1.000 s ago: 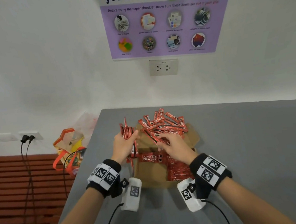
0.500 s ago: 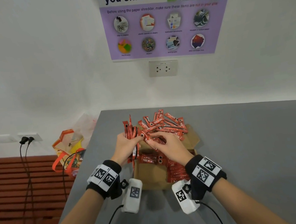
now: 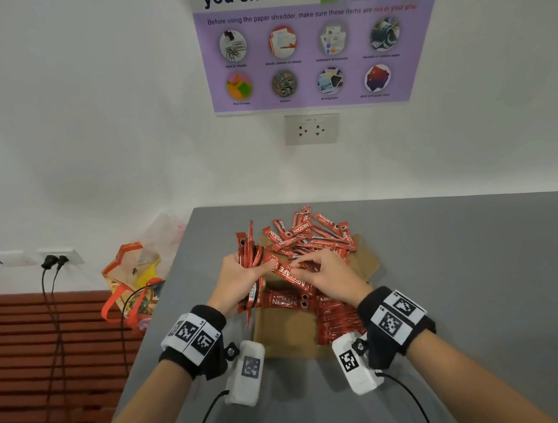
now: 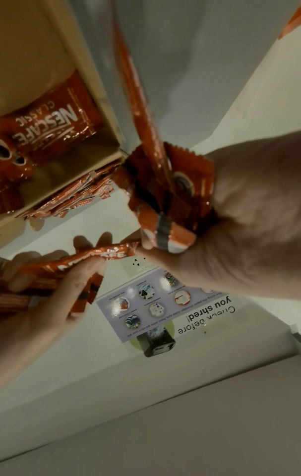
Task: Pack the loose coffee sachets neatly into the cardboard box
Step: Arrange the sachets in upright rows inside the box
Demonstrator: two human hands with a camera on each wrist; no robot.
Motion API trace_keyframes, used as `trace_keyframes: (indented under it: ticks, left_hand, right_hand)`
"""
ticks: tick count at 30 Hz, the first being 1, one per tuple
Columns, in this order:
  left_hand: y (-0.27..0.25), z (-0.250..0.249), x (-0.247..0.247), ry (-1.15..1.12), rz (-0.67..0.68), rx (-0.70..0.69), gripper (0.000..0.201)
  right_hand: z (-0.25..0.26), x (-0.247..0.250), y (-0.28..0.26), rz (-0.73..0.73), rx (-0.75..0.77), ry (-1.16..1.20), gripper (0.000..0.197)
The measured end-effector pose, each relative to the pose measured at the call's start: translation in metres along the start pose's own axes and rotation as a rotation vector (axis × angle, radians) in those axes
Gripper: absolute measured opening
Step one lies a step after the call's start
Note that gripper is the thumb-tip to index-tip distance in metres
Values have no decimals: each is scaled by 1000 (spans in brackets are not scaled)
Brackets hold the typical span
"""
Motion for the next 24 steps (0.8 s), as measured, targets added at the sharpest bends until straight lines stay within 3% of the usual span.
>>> trace_keyframes:
  ticks: [2,7,10,12,17,24]
  left_hand:
    - [-1,-4,-2,58,31,-33,17]
    - [-2,-4,-7,74,44,-111,11]
    - [-4,7,-5,159,48,-80,8]
    - [-7,12,-8,200,90,-51,8]
    - [-6,12,-10,83,46,-12,4]
    - [1,11,-20,238,145,-14,22]
  right_hand:
    - [4,0,0,-46,7,-6,25]
    - [13,2,5,-139,23,-25,11]
    - [6,4,8,-290,-63,41,20]
    - [5,-2,5,-326,-83,49,15]
    - [-4,-11,-5,-421,-111,44,13]
    - [-7,-6,-7,-416,-111,25,14]
Point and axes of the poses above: each hand's wrist, its own y-axis towards the middle knuckle, its own x-axis out of the back of the hand, z = x × y, the point moved 3 cm from there along y, towards the middle knuckle, and after that the axes turned 11 degrees about -y, right-handed, at the moved point
